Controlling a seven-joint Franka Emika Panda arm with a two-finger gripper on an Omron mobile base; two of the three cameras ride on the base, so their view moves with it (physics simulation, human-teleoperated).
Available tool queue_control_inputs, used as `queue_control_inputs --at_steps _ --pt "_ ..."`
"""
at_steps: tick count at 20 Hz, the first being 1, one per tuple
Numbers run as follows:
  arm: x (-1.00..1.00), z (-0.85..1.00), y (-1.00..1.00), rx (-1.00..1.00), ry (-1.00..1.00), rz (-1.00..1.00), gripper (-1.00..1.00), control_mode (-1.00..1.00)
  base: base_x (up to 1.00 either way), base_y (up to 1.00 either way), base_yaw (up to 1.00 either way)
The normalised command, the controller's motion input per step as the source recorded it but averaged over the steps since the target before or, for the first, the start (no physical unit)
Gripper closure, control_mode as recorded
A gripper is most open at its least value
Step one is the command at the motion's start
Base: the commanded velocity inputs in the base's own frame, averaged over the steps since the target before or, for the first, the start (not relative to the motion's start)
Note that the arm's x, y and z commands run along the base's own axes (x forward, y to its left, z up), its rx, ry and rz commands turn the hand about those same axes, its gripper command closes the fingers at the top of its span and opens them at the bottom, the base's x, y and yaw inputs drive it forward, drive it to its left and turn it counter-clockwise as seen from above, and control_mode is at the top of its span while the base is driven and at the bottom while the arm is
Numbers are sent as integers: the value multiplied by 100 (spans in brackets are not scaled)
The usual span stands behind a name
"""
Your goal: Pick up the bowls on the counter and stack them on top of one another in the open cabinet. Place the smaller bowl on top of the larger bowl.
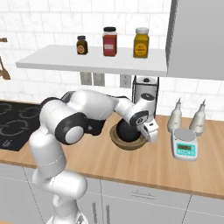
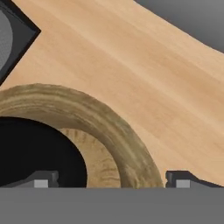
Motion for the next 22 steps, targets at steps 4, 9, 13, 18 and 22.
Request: queue_control_inputs --at_steps 4,9,13,18,22 --pt "-7 -23 -3 0 0 2 -100 -100 0 0 0" --pt "0 -39 4 0 0 1 -100 -100 0 0 0" --pt "0 -45 17 -3 0 3 100 -100 0 0 0" --pt "0 -4 1 -1 0 0 100 -100 0 0 0" --pt "-6 37 0 1 -5 0 100 -100 0 0 0"
